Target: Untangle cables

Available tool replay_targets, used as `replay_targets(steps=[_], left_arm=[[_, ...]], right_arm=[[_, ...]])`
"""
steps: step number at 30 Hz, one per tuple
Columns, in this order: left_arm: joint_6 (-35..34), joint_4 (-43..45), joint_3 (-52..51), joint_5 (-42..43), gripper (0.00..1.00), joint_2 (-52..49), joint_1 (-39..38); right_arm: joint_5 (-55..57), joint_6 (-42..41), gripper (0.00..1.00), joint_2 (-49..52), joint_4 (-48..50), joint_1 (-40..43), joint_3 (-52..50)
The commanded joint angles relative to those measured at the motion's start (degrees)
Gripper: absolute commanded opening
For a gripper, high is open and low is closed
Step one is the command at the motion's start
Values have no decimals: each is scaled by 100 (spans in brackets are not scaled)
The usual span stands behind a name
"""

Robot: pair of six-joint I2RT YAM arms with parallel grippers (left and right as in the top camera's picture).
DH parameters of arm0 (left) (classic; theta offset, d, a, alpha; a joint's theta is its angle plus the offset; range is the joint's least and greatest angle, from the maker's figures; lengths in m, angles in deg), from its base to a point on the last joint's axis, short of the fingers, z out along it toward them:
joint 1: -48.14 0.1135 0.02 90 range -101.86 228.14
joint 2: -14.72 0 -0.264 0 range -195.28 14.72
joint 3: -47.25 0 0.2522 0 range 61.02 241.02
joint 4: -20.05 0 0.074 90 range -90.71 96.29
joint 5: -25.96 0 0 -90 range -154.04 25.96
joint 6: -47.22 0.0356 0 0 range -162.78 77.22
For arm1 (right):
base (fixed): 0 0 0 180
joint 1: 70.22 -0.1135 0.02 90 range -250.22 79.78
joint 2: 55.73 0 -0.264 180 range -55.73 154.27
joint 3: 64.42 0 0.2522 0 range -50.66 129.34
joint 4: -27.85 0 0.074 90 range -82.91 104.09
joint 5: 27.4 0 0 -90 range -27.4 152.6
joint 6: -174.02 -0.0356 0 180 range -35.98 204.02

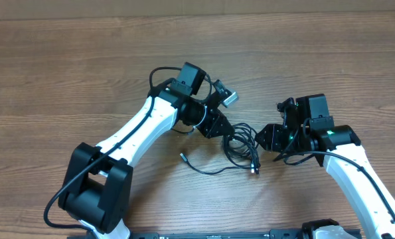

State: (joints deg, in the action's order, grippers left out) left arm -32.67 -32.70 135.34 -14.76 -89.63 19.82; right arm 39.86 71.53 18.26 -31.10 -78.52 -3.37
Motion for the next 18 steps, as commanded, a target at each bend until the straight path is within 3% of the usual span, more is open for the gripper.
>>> replay_targets(steps=[1,14,18], left_arm=[[149,52,170,575,4,98,92],[-188,538,170,929,4,98,136],[-382,575,173,933,4,98,146]], right_arm=[[-361,291,46,9,-92,9,68],[-623,551,45,9,-402,9,42],[-608,551,41,9,-382,9,-22]])
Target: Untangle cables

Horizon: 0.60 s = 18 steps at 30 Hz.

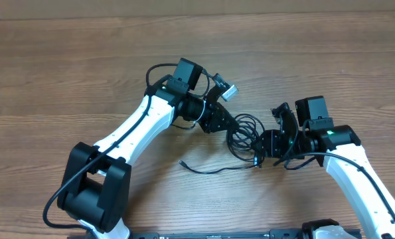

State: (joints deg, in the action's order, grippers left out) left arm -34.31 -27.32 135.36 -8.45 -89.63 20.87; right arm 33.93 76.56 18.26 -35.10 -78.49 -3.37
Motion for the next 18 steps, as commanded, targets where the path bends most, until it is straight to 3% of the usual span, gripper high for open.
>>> replay_targets(steps=[1,12,18], left_arm=[[-247,42,168,308,4,98,42],[-337,70,170,752,4,98,125],[-337,68,168,896,4,98,225]], right_arm=[[17,48,40,9,17,7,-24],[461,24,34,9,160,7,-26],[459,24,23,9,144,7,-31]])
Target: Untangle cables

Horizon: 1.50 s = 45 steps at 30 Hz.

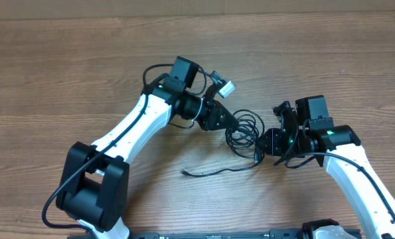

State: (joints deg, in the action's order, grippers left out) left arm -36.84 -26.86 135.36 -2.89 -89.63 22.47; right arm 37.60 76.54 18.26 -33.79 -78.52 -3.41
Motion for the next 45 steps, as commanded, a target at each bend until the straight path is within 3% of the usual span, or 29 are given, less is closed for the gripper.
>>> replay_targets(steps=[1,15,19,29,32,33,40,45], left_arm=[[-83,24,168,343,4,98,63],[-232,24,168,750,4,98,52],[-232,26,168,750,4,98,52],[-229,28,168,874,4,98,63],[-229,46,168,872,4,98,74],[-227,55,168,868,4,98,85],[-236,17,168,146,4,98,184],[-505,-107,168,-949,4,98,214]], right_arm=[[83,24,23,9,2,9,-26],[-918,315,23,9,96,9,-26],[-920,310,15,9,109,9,-26],[-828,310,17,9,107,9,-26],[-831,308,4,9,107,9,-26],[-828,308,4,9,105,9,-26],[-535,282,4,9,4,9,-26],[1075,-651,4,9,-339,11,-26]])
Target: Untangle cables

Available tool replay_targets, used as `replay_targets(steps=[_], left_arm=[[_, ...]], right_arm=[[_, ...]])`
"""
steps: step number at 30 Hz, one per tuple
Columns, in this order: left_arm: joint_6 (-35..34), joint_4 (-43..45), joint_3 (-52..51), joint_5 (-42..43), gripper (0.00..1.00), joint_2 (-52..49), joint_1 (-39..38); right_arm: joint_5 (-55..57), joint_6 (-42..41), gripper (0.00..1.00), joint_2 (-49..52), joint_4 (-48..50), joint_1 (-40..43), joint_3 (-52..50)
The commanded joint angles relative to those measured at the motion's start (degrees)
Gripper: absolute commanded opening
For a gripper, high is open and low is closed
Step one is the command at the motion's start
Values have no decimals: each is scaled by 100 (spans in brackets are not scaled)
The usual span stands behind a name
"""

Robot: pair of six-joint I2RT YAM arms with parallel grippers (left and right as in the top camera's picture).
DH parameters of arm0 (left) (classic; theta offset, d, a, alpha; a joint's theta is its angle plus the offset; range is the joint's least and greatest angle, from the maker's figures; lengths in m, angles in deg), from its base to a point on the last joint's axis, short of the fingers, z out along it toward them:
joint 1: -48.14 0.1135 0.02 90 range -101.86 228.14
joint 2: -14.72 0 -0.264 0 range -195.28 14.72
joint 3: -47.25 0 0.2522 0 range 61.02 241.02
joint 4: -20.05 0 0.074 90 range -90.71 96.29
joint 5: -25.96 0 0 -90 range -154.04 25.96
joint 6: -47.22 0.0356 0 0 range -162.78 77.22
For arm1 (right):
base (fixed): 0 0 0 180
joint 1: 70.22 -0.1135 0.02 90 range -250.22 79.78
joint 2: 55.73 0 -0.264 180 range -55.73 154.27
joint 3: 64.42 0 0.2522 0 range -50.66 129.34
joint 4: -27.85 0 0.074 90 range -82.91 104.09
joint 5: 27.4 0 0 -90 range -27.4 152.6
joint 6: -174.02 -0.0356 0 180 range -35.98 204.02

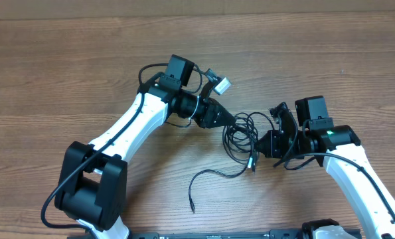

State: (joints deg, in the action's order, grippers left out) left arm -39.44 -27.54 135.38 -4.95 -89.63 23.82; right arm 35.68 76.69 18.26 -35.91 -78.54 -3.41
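Note:
A tangle of thin black cable (242,135) lies in loose loops on the wooden table (64,79), between my two grippers. My left gripper (231,120) is at the upper-left edge of the loops, with its jaws pinched on a strand. At the right edge of the tangle, my right gripper (261,145) is closed on the cable near a small plug (253,162). One free cable end (198,182) curves away from the tangle down and to the left, towards the table's front.
The left arm (141,116) reaches in diagonally from the front left. The right arm (346,166) comes in from the front right. A cardboard-coloured wall (197,6) runs along the table's far edge.
My left gripper has moved a little up and to the left, and the loops are spread wider. The free end has swung from lying flat leftward to curling down towards the front edge. The right gripper has hardly moved.
At first the left gripper was on the tangle and the right gripper stood a short way to its right. Then the right gripper was at the tangle's right edge. Since then the left gripper has been further up-left at each moment, and the loops looser.

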Motion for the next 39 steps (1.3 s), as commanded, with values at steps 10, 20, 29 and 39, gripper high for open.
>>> replay_targets(steps=[10,20,29,39], left_arm=[[-380,-540,166,-2122,4,98,79],[-306,-710,164,-2262,6,96,-7],[-302,-750,133,-3613,62,76,-101],[-116,-610,-181,-3696,81,55,-142]], right_arm=[[3289,-2413,4,9,-619,13,-31],[1919,-1683,4,9,-37,11,-31],[1779,-1635,4,9,2,11,-31],[1779,-1639,4,9,7,11,-31]])
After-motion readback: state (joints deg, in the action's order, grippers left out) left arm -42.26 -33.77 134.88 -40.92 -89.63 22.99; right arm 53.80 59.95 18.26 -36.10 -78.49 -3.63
